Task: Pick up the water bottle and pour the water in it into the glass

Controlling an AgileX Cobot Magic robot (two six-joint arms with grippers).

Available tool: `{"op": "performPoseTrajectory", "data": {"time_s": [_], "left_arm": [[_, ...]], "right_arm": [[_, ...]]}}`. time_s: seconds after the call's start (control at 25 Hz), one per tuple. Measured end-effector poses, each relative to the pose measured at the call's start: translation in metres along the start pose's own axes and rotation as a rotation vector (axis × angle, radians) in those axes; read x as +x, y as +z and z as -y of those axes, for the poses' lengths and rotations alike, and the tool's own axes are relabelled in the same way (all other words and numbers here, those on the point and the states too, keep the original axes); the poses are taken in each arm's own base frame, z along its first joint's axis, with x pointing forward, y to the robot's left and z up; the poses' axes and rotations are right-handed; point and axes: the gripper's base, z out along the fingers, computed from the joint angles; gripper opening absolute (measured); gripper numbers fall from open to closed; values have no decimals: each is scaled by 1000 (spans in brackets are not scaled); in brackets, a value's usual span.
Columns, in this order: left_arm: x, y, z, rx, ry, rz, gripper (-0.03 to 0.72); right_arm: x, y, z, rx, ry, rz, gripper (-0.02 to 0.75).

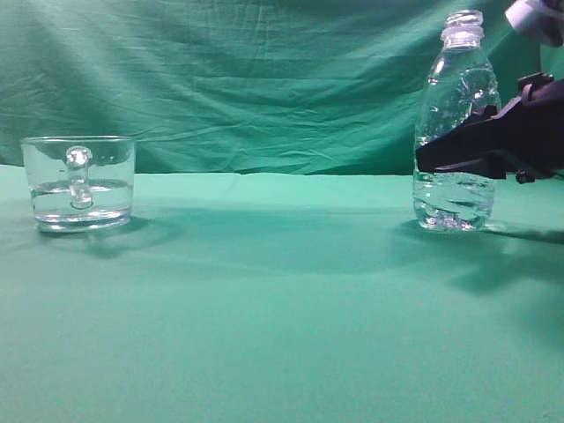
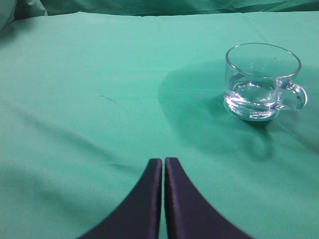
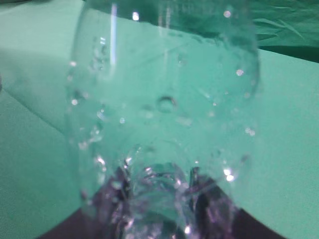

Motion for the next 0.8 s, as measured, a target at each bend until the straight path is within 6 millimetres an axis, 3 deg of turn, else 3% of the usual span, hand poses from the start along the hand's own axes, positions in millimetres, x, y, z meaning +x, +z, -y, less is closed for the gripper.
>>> {"op": "performPoseTrajectory", "data": {"time_s": [0.32,0.68,0.72,0.8], "left_arm": [[0,0,0,0,0,0,0],[0,0,0,0,0,0,0],[0,0,0,0,0,0,0],[0,0,0,0,0,0,0]], "right_arm": [[-4,14,-15,-45,-20,15,296],[-2,15,-11,-7,19,23,296],[-2,15,-11,-7,34,23,365],[-2,15,-11,-8,78,25,430]]}}
